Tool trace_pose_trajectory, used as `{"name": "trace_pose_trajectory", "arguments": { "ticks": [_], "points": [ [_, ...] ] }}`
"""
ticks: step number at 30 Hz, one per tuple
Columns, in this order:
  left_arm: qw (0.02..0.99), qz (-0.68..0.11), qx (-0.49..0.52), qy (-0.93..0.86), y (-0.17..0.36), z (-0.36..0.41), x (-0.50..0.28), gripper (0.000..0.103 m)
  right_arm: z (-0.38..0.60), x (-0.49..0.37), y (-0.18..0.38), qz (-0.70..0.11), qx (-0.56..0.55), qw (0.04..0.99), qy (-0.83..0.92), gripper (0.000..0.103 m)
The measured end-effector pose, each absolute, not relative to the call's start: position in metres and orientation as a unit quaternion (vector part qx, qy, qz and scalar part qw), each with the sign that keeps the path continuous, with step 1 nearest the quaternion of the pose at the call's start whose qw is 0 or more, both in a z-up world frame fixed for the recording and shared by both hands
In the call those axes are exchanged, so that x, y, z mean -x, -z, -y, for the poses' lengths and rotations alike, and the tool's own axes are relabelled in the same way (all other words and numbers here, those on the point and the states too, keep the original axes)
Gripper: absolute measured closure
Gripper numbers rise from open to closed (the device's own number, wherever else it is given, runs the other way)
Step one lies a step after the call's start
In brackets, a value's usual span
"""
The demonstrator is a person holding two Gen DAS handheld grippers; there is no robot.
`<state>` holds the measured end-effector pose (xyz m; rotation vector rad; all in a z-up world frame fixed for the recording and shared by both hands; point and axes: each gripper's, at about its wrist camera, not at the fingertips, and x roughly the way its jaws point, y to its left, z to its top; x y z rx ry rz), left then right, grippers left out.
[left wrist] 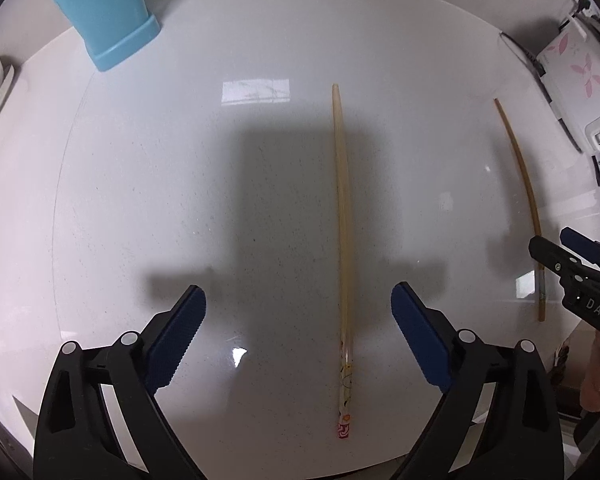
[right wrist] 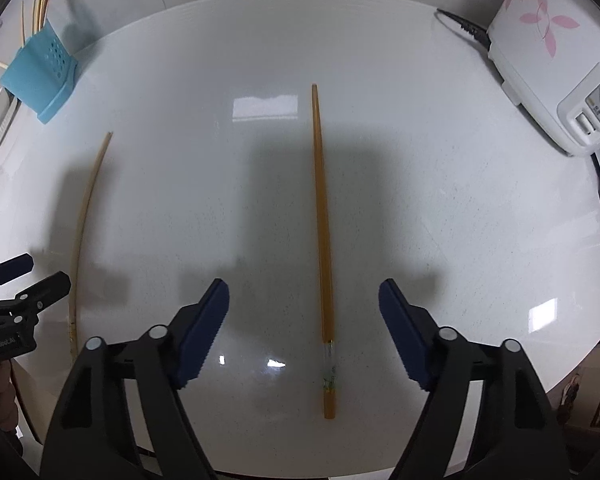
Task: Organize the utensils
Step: 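Move both open tools back over the last chopsticks on the counter, then close the left tool on a printed-end chopstick while the right tool grasps a dark wooden chopstick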
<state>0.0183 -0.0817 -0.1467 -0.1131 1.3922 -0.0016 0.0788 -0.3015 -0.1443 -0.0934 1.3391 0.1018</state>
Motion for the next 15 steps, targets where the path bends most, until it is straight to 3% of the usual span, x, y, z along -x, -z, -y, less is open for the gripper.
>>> {"name": "trace_pose_trajectory", "arguments": {
  "ticks": [4,8,15],
  "points": [
    [0.758,-0.65,0.043,-0.009,0.153,0.086,-0.018,0.015,0.302,-0.08,0.148,-0.637,0.035,0.768,-0.049,0.051],
    [0.755,-0.654,0.038,-0.015,0.157,0.092,-0.02,0.019,0.301,-0.085,0.149,-0.643,0.043,0.763,-0.051,0.059],
    [0.735,-0.677,0.03,-0.035,0.156,0.101,-0.026,0.044,0.296,-0.091,0.154,-0.661,0.048,0.747,-0.053,0.079]
  ]
}}
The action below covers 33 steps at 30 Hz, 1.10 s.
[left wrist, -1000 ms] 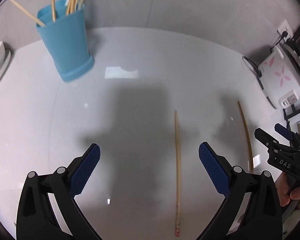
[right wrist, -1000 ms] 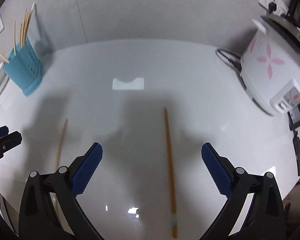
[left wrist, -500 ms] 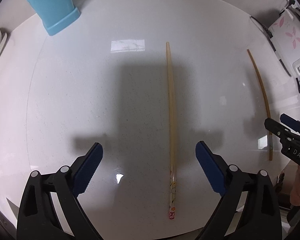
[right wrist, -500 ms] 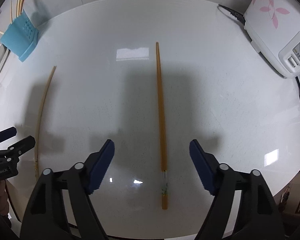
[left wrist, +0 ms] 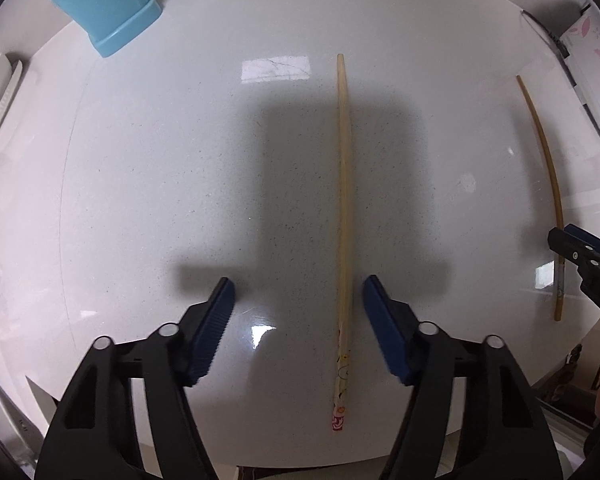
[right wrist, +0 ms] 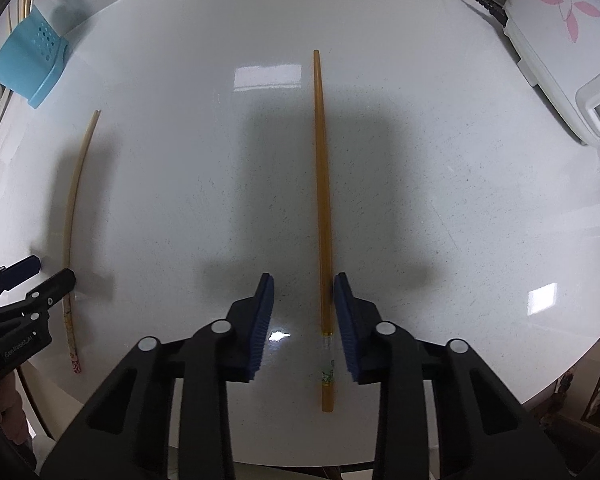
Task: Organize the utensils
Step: 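Close the left tool on a printed-end chopstick while the right tool grasps a dark wooden chopstick, then lift both held chopsticks and carry them to the blue holder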
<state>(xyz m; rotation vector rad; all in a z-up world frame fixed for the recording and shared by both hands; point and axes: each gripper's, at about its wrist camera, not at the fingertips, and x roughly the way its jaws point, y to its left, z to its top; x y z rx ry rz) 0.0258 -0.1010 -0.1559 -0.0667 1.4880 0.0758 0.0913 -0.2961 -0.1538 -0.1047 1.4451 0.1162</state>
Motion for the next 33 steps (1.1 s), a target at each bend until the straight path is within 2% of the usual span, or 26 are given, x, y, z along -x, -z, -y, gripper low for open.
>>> {"name": "trace_pose_trajectory", "arguments": {
  "ticks": [2,4,5,7,19,33],
  "points": [
    [0.732,-0.68,0.029,-0.038,0.155,0.102,-0.028,0.053,0.295,-0.094,0.155,-0.663,0.05,0.745,-0.052,0.085],
    [0.731,-0.681,0.025,-0.036,0.154,0.105,-0.031,0.07,0.293,-0.098,0.157,-0.664,0.049,0.745,-0.051,0.089],
    [0.728,-0.684,0.022,-0.034,0.153,0.107,-0.032,0.073,0.292,-0.099,0.157,-0.664,0.051,0.744,-0.052,0.09],
    [0.726,-0.686,0.017,-0.032,0.154,0.113,-0.033,0.096,0.29,-0.1,0.158,-0.665,0.052,0.743,-0.053,0.094],
    [0.726,-0.685,0.047,-0.019,0.152,0.111,-0.023,0.097,0.29,-0.106,0.157,-0.671,0.025,0.74,-0.053,0.097],
    [0.752,-0.656,0.056,-0.011,0.126,0.099,-0.014,0.097,0.275,-0.108,0.129,-0.638,0.021,0.767,-0.067,0.097]
  ]
}}
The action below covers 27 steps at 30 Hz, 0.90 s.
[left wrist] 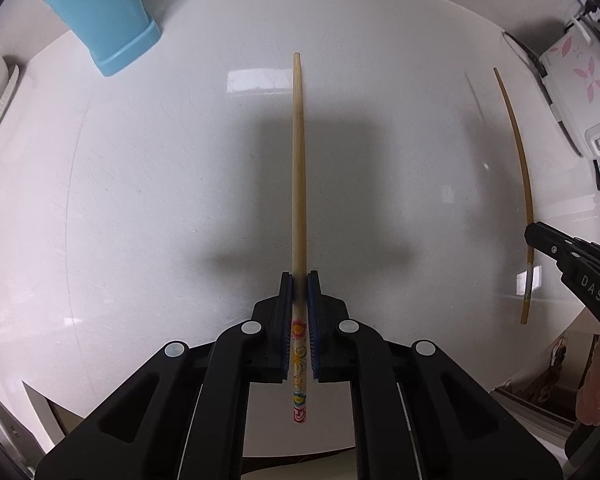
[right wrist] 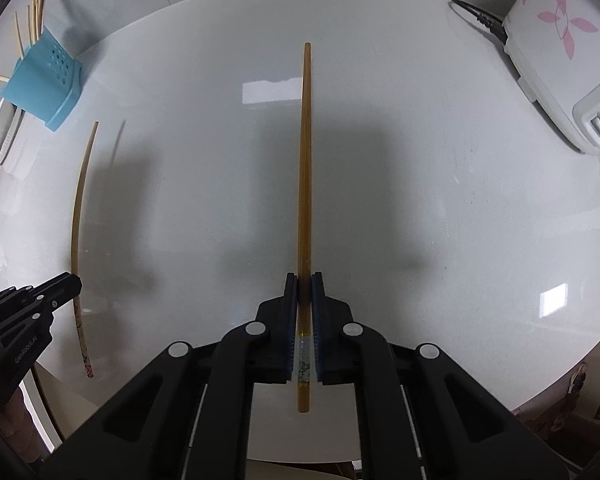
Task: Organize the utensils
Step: 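Lift both held chopsticks and carry them to the blue holder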
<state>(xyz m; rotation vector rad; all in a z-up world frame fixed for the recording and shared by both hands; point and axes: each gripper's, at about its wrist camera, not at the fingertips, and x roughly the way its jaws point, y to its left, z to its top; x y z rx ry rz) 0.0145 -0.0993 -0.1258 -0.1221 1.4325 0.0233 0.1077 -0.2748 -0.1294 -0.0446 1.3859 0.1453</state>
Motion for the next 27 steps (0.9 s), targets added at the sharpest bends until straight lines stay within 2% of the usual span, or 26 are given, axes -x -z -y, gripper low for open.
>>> {"name": "trace_pose_trajectory", "arguments": {
  "ticks": [18,27],
  "points": [
    [0.807,-0.583,0.086,-0.03,0.061,0.073,0.014,0.097,0.22,-0.105,0.07,-0.559,0.062,0.82,-0.109,0.097],
    [0.845,-0.525,0.097,-0.041,0.036,0.019,-0.02,0.097,0.173,-0.117,0.041,-0.517,0.067,0.84,-0.147,0.097]
  ]
}}
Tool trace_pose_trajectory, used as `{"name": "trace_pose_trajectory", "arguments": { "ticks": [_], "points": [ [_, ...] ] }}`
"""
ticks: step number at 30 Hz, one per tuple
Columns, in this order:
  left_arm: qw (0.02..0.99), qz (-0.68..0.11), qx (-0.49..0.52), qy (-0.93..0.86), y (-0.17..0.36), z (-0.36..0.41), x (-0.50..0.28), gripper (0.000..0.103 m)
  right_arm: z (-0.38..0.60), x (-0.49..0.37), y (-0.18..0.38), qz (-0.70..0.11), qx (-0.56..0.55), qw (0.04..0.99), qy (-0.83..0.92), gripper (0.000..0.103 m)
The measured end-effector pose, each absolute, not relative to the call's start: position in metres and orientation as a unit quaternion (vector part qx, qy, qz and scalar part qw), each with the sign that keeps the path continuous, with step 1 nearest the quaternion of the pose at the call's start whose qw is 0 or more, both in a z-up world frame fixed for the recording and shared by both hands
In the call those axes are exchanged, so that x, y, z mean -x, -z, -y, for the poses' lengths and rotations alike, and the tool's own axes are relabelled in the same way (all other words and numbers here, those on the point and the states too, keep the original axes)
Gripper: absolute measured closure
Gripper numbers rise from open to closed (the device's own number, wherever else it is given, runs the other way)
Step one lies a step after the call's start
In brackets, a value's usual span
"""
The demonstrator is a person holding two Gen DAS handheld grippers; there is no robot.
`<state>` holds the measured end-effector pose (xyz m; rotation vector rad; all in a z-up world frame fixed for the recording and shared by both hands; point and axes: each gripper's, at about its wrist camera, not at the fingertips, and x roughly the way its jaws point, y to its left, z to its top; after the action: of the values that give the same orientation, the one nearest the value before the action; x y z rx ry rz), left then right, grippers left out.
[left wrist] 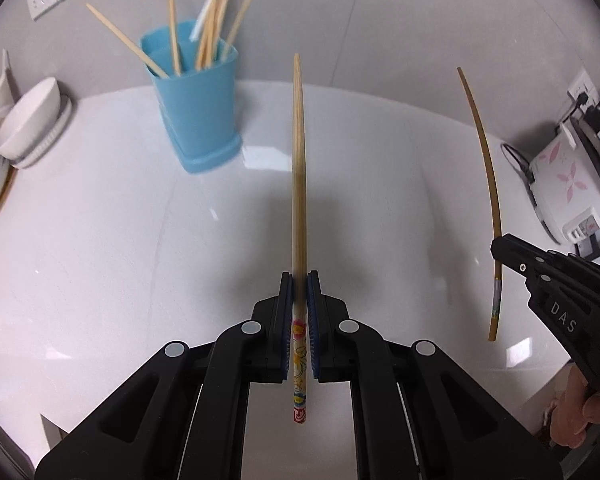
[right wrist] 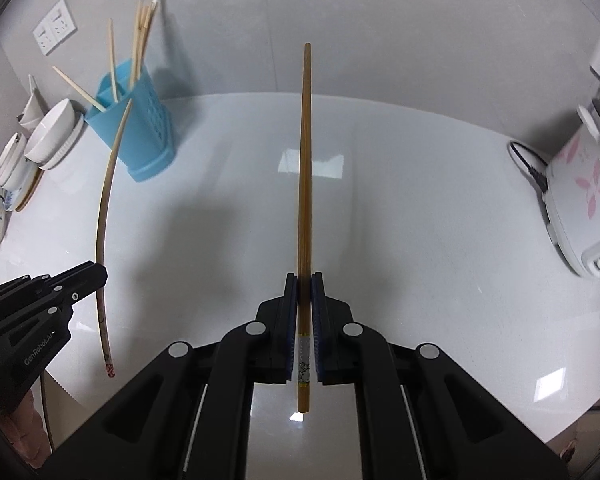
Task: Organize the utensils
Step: 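Lift both held chopsticks and carry them to the blue holder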
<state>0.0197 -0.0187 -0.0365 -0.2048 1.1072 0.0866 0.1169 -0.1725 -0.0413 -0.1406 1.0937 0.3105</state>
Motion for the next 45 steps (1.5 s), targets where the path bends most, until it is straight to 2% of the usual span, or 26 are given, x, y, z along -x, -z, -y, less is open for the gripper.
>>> {"name": "trace_pose_trajectory", "arguments": {
  "ticks": [25,45],
  "points": [
    [0.907,-0.399,0.12,-0.055,-0.028,-0.096,-0.066,0.097,0.038,-0.149,-0.026,-0.41,0.044,0.883,-0.226,0.097],
    [0.96,-0.251,0.125,0.018,-0.055,-0.124,-0.112,0.096,0.016,-0.181,-0.04,-0.339,-0.014,0.915,-0.22,0.097]
  ]
}}
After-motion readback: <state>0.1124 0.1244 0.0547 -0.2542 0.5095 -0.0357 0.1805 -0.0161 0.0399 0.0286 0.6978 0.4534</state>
